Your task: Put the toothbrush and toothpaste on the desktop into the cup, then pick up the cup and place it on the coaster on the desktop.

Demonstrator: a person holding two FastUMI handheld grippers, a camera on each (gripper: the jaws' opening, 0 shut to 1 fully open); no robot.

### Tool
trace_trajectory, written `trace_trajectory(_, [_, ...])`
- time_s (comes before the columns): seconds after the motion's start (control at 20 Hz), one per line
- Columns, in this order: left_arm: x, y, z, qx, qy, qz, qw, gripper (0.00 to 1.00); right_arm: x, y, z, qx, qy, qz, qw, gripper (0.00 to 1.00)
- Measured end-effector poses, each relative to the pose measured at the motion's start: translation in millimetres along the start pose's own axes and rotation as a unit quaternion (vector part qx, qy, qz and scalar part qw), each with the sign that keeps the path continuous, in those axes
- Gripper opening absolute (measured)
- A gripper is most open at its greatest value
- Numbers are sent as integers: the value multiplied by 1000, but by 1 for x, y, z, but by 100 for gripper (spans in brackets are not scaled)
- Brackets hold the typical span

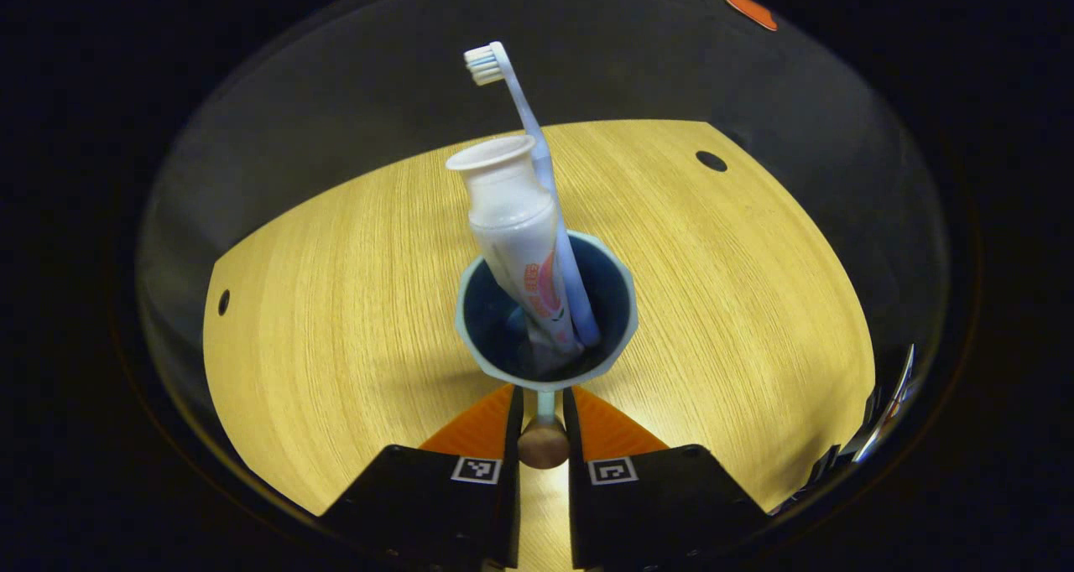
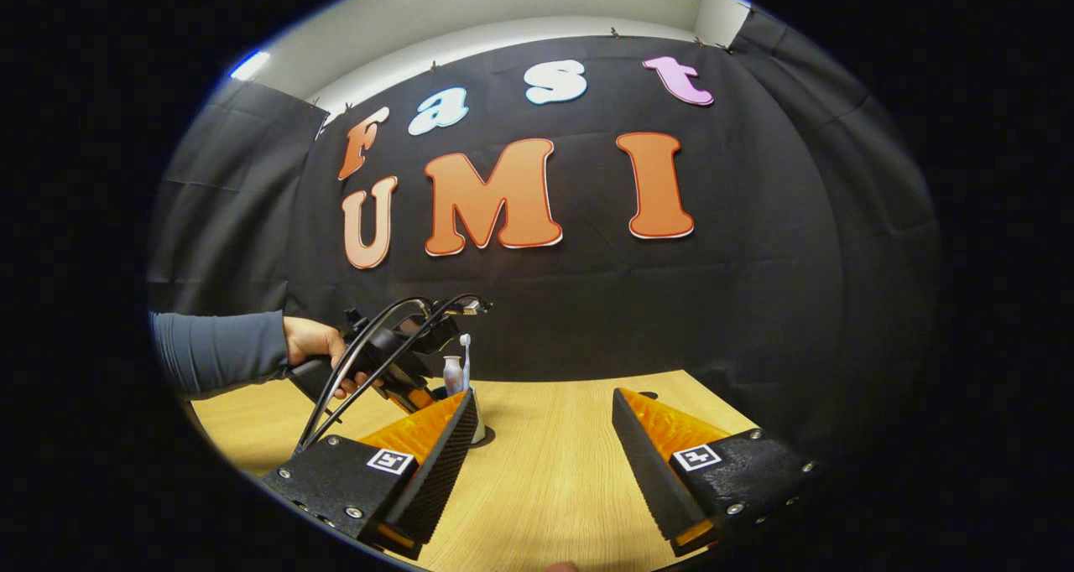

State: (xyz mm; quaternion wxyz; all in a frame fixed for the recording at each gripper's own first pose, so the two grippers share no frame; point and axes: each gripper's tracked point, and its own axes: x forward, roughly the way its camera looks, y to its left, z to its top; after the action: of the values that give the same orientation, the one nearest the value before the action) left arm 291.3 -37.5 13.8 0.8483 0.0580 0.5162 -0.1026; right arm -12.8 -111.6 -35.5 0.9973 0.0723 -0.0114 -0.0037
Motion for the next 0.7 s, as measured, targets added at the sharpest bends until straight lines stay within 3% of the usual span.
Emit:
trace_trajectory(0.05, [-3, 9, 9, 6, -14, 4, 1000, 28, -1, -1, -4, 0, 6, -1, 1000, 97])
trace_trajectory(0.2, [-29, 21, 42, 14, -56, 0, 998, 89, -3, -3, -5, 1, 9, -6, 1000, 97])
trace_trajectory(0.3, [-46, 24, 32, 25, -103, 5, 994, 100, 0, -1, -1, 4, 7, -8, 1000, 97])
trace_trajectory(0.35, [-56, 27, 41, 29, -127, 11, 991, 96, 2, 1, 1, 2, 5, -8, 1000, 96])
trace_trajectory(0.5, [-89, 28, 35, 19, -197, 0, 980, 99, 4, 8, 15, -8, -10, -13, 1000, 97])
trace_trajectory(0.6, [-101, 43, 35, 6, -252, 11, 968, 99, 5, 14, 22, -18, -19, -17, 1000, 96])
trace_trajectory(0.7, [-129, 56, 31, 1, -315, 43, 948, 99, 6, 23, 31, -29, -33, -19, 999, 96])
